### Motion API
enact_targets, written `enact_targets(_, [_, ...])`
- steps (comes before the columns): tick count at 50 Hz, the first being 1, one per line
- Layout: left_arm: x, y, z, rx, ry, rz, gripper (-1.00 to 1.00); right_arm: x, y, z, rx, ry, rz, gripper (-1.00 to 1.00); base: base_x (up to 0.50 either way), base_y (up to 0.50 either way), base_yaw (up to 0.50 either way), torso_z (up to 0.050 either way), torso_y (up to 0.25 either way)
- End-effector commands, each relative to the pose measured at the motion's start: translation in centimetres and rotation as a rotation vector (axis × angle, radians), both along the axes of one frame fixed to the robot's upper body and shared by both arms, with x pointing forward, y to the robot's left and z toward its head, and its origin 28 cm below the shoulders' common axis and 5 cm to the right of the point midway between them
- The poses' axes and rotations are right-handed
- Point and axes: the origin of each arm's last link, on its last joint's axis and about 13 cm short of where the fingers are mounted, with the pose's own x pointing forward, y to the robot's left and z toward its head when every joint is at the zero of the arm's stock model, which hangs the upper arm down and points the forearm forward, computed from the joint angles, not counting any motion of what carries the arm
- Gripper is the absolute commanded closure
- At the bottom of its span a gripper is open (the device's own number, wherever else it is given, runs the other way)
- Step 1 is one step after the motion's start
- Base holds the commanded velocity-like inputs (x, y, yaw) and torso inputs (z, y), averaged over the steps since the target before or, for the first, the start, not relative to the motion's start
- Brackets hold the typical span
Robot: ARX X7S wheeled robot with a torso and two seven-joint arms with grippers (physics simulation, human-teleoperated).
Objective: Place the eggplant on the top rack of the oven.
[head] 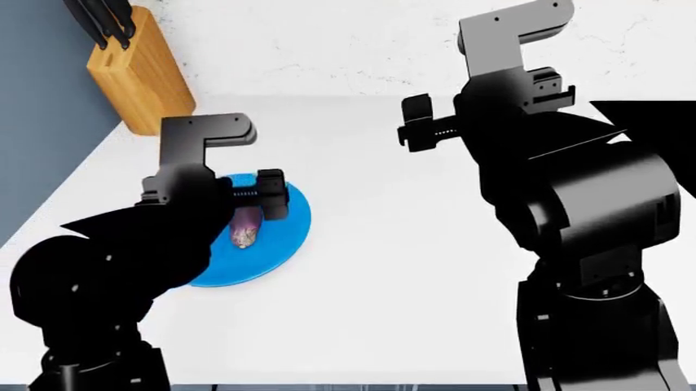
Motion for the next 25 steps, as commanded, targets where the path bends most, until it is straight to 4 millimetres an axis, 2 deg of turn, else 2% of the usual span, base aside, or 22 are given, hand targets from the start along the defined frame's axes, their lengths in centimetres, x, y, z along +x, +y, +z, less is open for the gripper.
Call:
enact_targets(1, [-0.24,0.04,-0.57,0.001,0.015,-0.001,-1.0,-0.02,0.02,-0.1,-0.001,0.002,-0.001,-1.0,0.0,0.0,0.0,0.0,0.0])
enact_targets(25, [-0.73,0.17,-1.42,-0.006,0.028,0.0,-1.0,-0.14,0.08,0.01,-0.002,0.0,0.001,-1.0,0.0,0.0,0.0,0.0,0.0])
